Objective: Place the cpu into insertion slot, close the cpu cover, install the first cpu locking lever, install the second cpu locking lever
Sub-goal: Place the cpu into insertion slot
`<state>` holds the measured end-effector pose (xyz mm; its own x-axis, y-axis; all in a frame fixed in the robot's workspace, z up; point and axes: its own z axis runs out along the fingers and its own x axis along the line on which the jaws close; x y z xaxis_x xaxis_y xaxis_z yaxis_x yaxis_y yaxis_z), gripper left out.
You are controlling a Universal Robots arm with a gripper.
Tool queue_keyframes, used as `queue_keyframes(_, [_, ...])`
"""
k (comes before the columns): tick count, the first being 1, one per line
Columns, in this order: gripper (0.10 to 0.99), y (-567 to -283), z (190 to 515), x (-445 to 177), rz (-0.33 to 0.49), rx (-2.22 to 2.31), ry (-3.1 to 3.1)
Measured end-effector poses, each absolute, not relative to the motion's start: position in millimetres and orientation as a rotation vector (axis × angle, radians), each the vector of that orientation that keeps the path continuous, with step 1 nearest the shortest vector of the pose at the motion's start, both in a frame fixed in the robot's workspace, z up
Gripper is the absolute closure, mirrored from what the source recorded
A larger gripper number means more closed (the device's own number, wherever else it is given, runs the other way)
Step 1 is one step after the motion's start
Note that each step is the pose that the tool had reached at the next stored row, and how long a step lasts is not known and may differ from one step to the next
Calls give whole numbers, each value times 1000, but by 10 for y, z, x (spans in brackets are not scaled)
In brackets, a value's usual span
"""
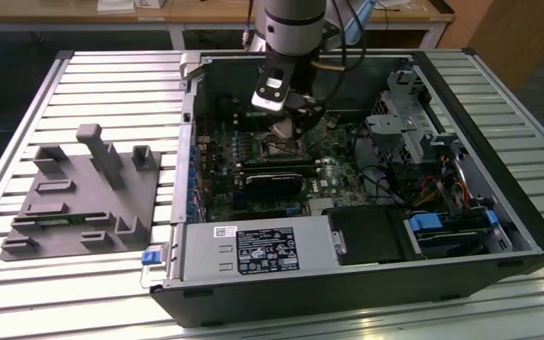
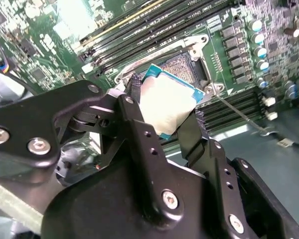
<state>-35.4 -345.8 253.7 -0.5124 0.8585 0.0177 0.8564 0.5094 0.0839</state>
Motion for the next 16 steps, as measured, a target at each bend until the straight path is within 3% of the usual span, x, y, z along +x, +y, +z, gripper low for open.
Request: queue_keyframes(16, [549,-3458,2501,-355,120,1903,2449])
